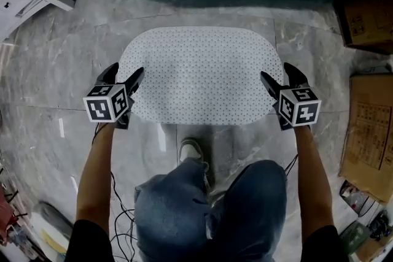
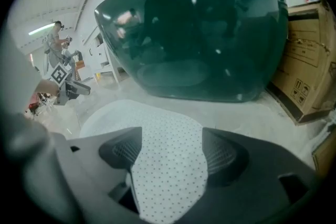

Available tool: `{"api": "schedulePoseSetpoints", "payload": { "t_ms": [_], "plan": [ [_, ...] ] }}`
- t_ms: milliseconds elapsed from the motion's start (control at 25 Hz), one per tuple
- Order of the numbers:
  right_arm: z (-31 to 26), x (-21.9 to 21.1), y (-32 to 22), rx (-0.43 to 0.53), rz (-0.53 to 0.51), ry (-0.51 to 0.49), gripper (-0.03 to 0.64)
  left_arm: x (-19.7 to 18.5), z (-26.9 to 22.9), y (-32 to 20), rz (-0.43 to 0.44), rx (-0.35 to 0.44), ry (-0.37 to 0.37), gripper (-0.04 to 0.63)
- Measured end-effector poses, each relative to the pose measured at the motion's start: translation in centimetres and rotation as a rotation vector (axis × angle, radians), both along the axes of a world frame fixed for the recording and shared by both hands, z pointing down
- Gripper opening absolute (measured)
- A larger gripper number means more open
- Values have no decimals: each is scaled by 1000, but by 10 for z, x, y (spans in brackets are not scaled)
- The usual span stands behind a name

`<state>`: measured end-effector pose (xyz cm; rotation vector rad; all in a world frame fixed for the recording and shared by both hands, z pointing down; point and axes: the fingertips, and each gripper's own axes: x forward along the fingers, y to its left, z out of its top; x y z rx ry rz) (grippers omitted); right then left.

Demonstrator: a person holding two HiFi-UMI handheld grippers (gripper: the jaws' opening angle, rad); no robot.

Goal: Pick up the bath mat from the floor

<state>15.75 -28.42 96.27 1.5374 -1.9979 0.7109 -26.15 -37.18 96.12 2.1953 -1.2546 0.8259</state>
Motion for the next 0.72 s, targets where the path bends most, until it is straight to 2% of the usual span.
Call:
{"api": "schedulePoseSetpoints", "payload": {
  "t_ms": [400, 600, 720],
  "plan": [
    [70, 29, 2, -102, 47, -24, 397, -34, 82, -7, -36, -105, -58, 412],
    [98, 31, 2, -158, 43, -7, 409, -53, 112, -11, -3, -164, -114, 459],
    [113, 37, 6, -204, 82, -22, 439, -62, 127, -14, 9, -195, -131, 474]
  ]
}}
